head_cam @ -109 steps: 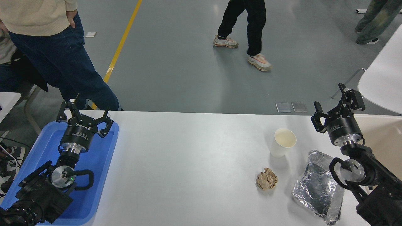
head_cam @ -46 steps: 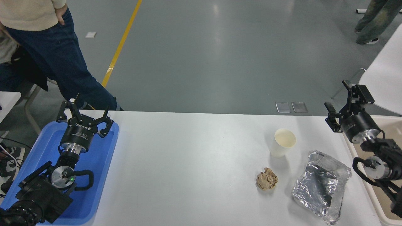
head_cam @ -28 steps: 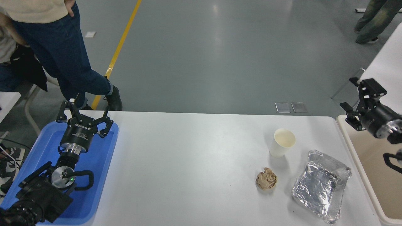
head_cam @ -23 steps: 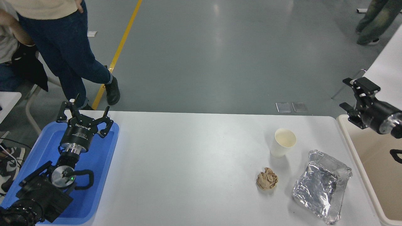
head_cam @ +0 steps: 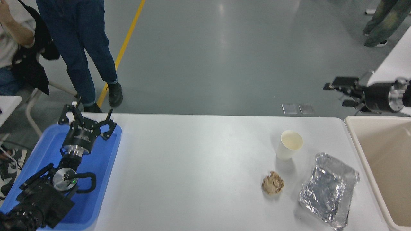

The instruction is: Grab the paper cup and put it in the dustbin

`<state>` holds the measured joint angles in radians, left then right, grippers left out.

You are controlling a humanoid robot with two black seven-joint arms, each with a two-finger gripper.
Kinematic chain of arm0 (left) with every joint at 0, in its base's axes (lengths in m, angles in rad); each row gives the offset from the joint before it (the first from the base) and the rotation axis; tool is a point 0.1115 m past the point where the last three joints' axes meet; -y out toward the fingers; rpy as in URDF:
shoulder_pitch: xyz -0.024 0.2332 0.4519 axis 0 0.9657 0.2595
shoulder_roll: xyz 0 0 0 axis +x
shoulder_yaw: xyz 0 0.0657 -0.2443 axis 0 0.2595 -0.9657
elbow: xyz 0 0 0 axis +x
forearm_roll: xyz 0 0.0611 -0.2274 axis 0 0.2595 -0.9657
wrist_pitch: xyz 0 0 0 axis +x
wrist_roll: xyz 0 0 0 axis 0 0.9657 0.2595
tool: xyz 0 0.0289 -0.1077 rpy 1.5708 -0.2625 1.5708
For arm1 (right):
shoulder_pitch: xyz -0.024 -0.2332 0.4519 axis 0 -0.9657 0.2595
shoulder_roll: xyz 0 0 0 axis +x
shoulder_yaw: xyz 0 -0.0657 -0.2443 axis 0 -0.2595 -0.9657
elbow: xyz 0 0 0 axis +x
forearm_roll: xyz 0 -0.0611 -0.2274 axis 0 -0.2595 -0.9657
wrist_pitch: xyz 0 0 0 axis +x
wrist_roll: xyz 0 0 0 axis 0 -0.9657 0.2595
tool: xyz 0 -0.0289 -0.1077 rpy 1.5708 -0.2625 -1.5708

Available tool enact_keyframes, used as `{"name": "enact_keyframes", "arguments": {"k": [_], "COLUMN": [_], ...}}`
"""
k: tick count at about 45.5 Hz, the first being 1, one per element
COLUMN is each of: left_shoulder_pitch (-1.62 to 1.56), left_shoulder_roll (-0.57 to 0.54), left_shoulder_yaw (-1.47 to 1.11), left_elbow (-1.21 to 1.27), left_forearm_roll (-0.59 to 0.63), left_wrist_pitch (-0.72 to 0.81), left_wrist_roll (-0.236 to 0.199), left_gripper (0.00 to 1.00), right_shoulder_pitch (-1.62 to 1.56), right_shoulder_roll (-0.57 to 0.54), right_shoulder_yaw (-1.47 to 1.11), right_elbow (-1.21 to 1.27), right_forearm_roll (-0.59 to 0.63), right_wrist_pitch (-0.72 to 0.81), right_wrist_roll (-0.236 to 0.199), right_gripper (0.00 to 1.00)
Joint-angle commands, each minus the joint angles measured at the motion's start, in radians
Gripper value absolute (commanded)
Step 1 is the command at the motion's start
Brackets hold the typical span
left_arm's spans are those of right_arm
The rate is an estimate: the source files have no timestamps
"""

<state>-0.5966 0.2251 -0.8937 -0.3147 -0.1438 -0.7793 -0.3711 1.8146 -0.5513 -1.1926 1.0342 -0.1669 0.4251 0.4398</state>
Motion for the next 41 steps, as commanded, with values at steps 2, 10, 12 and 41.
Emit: {"name": "enact_keyframes", "arguments": {"k": [2, 10, 12, 41], "left_shoulder_pitch": [0.000, 0.000, 0.000, -0.002], "left_shoulder_roll": [0.000, 0.000, 0.002, -0.001], "left_shoulder_yaw": [-0.001, -0.001, -0.001, 0.001], "left_elbow": [0.000, 0.000, 0.000, 0.000], "left_forearm_roll": [0.000, 0.000, 0.000, 0.001], "left_wrist_pitch": [0.002, 0.000, 0.002, 0.000], "left_wrist_roll": [0.000, 0.000, 0.000, 0.001], "left_gripper": [1.00, 1.00, 1.00, 1.00], "right_shoulder_pitch": [0.281, 0.388, 0.419, 0.457], "right_shoulder_roll": [0.243, 0.326, 0.340, 0.449], "right_shoulder_yaw": [-0.237, -0.263, -0.259, -0.234], "right_elbow": [0.096, 0.099, 0.099, 0.093], "right_forearm_roll": [-0.014, -0.065, -0.069, -0.092], "right_wrist_pitch": [0.230, 0.360, 0.360, 0.360], "right_wrist_roll": [-0.009, -0.041, -0.065, -0.127], "right_gripper": [1.00, 0.98, 0.96, 0.90]}}
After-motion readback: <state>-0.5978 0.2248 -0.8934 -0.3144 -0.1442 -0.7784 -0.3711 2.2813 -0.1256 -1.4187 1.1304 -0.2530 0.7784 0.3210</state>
